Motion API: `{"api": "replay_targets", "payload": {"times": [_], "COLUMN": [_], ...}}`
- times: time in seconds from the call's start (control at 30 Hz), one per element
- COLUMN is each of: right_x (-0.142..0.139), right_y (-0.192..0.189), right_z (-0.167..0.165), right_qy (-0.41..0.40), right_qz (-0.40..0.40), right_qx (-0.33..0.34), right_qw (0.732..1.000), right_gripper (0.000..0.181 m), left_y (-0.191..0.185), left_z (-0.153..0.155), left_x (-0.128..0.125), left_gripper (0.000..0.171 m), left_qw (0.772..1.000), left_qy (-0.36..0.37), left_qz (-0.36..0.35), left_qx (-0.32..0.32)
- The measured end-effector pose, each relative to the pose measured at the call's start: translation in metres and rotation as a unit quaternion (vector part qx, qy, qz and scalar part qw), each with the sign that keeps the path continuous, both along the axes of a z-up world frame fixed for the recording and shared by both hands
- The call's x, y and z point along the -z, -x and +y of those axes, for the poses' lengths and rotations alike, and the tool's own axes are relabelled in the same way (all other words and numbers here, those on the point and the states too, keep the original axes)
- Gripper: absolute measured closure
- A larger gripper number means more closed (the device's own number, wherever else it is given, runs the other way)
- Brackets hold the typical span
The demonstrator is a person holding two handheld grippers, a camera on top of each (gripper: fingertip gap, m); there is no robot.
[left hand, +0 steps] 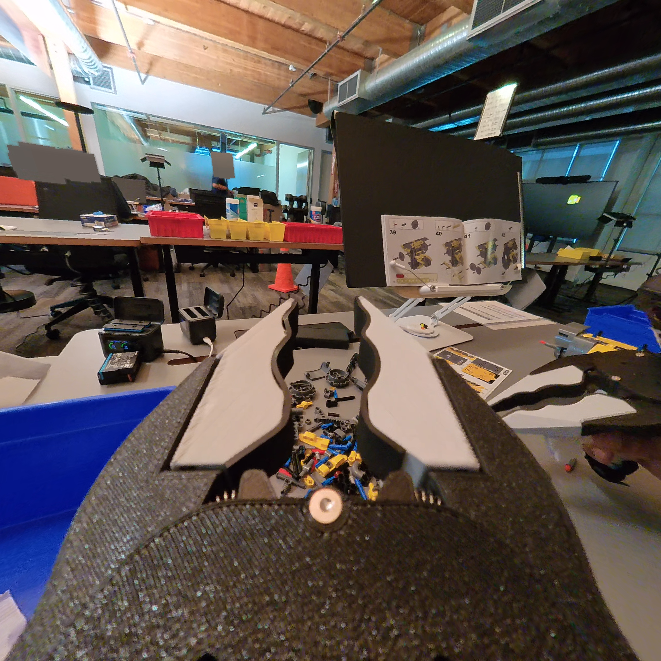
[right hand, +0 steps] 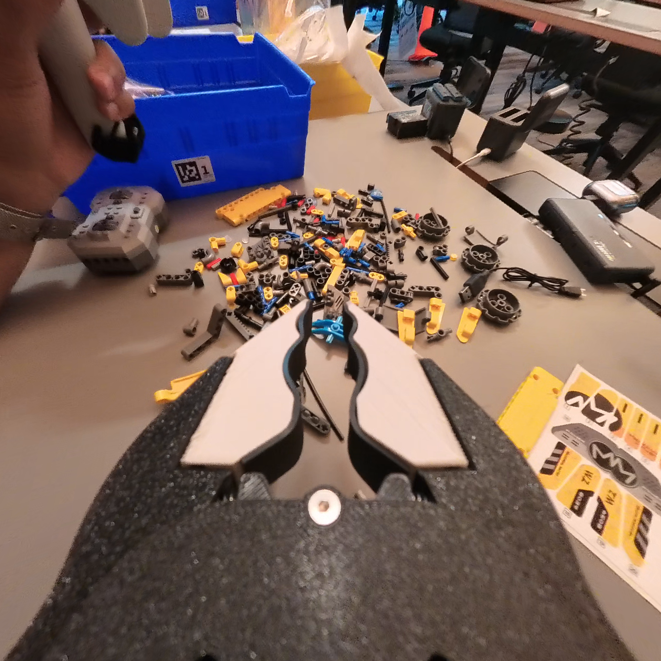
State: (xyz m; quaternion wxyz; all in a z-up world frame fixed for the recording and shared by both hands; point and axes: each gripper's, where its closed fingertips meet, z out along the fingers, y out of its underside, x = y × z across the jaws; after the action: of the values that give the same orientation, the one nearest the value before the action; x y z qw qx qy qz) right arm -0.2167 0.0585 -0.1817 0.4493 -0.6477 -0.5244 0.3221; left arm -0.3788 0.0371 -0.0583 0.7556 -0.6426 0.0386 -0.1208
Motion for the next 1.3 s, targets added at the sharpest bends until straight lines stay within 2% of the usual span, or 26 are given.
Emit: {"api": "replay_targets", "payload": {"times": [0.13,0.3,0.53,0.63,0.7,0.83,1.03,1.3], "right_x": [0.002,0.013,0.027,0.023,0.023,0.025,0.028,0.031], "right_y": [0.002,0.017,0.024,0.031,0.035,0.037,0.041,0.042], "right_z": [-0.002,-0.031,-0.047,-0.069,-0.085,-0.094,-0.107,-0.109], "right_qy": [-0.023,-0.004,-0.009,0.034,0.053,0.024,0.049,0.029], "right_qz": [-0.005,-0.005,-0.023,0.006,0.013,-0.001,0.005,-0.009], "right_qx": [0.001,-0.066,-0.093,-0.134,-0.164,-0.170,-0.191,-0.186], "right_qw": [1.000,0.998,0.995,0.990,0.985,0.985,0.980,0.982], "right_gripper": [0.166,0.158,0.160,0.169,0.170,0.170,0.169,0.167], "left_y": [0.002,-0.001,0.001,0.000,-0.001,0.000,-0.001,-0.001], "left_z": [0.000,0.001,0.003,0.004,0.005,0.005,0.005,0.005], "left_x": [0.002,0.002,0.005,0.007,0.008,0.009,0.009,0.010], "left_gripper": [0.142,0.142,0.145,0.145,0.145,0.144,0.144,0.143], "left_qw": [1.000,1.000,1.000,1.000,1.000,1.000,1.000,1.000], "left_qy": [0.005,0.006,0.014,0.019,0.022,0.022,0.023,0.024], "left_qz": [-0.004,-0.016,-0.010,-0.006,-0.005,-0.005,-0.005,-0.006], "left_qx": [0.002,0.015,0.005,0.002,0.004,0.002,0.005,0.005]}}
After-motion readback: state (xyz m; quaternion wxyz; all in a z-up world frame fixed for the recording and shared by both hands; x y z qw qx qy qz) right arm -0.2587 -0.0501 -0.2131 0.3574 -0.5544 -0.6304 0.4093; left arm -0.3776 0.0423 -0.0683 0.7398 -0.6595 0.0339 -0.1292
